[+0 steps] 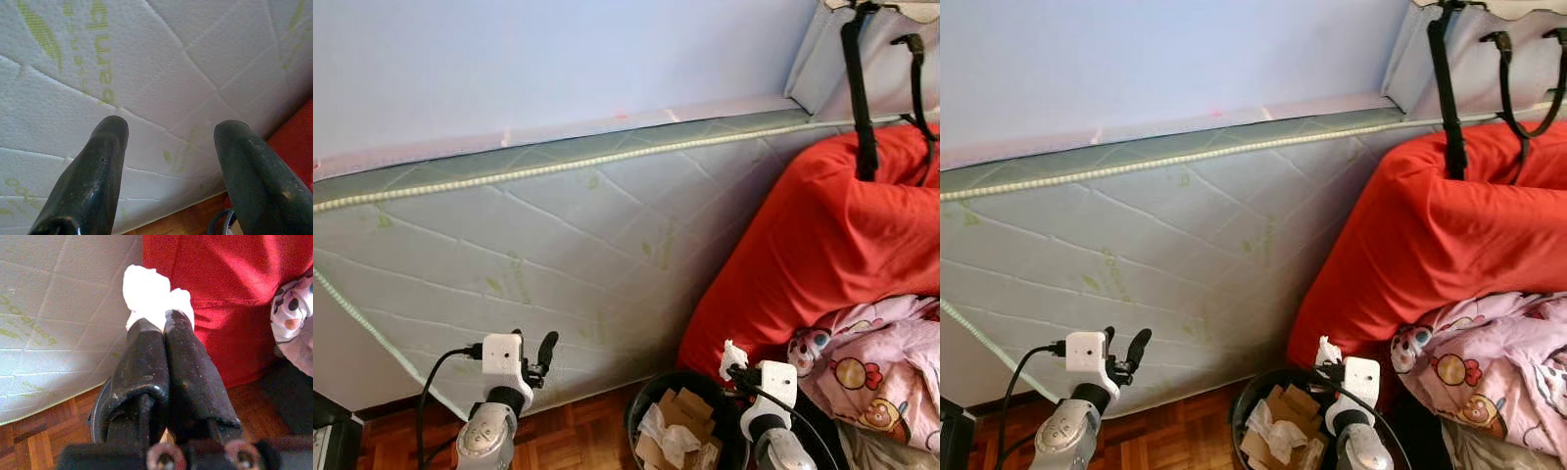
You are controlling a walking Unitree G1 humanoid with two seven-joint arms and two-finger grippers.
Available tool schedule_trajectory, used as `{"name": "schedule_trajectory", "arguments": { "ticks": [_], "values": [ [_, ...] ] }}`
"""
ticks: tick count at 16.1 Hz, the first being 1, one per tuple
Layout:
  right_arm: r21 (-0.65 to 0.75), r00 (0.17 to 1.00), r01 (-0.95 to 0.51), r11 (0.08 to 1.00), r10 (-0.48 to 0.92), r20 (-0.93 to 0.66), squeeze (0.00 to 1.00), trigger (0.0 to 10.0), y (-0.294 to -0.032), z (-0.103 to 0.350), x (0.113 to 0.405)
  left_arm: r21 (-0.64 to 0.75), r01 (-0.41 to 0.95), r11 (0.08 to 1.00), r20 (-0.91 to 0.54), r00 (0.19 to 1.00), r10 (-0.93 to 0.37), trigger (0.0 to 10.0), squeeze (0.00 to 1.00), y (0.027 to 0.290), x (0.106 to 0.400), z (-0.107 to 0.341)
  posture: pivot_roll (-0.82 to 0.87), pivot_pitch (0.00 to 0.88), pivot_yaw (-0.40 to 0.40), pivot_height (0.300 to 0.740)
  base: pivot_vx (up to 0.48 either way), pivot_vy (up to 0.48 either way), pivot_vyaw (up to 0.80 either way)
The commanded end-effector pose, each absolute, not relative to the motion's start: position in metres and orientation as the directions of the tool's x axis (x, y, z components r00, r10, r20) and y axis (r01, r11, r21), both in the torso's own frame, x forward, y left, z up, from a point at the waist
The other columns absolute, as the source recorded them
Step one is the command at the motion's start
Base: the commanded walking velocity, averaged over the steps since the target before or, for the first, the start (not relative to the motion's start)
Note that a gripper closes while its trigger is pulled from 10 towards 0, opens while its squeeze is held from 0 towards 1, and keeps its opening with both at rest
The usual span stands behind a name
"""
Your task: Clean up the room
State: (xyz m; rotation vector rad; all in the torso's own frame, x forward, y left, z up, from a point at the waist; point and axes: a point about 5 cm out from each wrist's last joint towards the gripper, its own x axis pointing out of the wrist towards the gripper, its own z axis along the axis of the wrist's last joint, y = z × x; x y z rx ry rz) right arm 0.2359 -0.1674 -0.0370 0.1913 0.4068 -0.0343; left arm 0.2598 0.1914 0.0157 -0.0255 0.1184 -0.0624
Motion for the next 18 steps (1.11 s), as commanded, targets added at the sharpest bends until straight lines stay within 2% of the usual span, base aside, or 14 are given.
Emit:
{"name": "schedule_trajectory", "arguments": {
  "ticks": [1,3,10,14,18],
  "values": [
    [0.169,0.905,0.077,0.983,0.002,-0.426,0.00,10.0,-0.168,-0.040,0.233,-0.026,0.052,0.998,-0.133,0.990,-0.055,10.0,0.00,0.195,0.257,0.014,0.05,0.052,-0.036,0.697,0.000,0.000,0.00],
    [0.176,0.912,0.063,0.982,0.015,-0.411,0.00,10.0,-0.166,-0.040,0.233,-0.024,0.053,0.998,-0.138,0.989,-0.056,10.0,0.00,0.195,0.256,0.013,0.05,0.052,-0.038,0.682,0.000,0.000,0.00],
    [0.163,0.882,0.029,0.986,0.051,-0.468,0.00,10.0,-0.160,-0.045,0.230,-0.019,0.034,0.999,-0.144,0.989,-0.036,10.0,0.00,0.200,0.249,0.014,0.07,0.099,-0.043,0.682,0.000,0.000,0.00],
    [0.167,0.877,0.022,0.986,0.062,-0.477,0.00,10.0,-0.157,-0.046,0.231,-0.019,0.025,1.000,-0.144,0.989,-0.028,10.0,0.00,0.202,0.247,0.016,0.07,0.120,-0.040,0.647,0.000,0.000,0.00],
    [0.160,0.870,0.007,0.987,0.072,-0.487,0.00,10.0,-0.155,-0.044,0.236,-0.009,0.014,1.000,-0.140,0.990,-0.015,10.0,0.00,0.207,0.241,0.019,0.09,0.158,-0.034,0.647,0.000,0.000,0.00]
  ]
}}
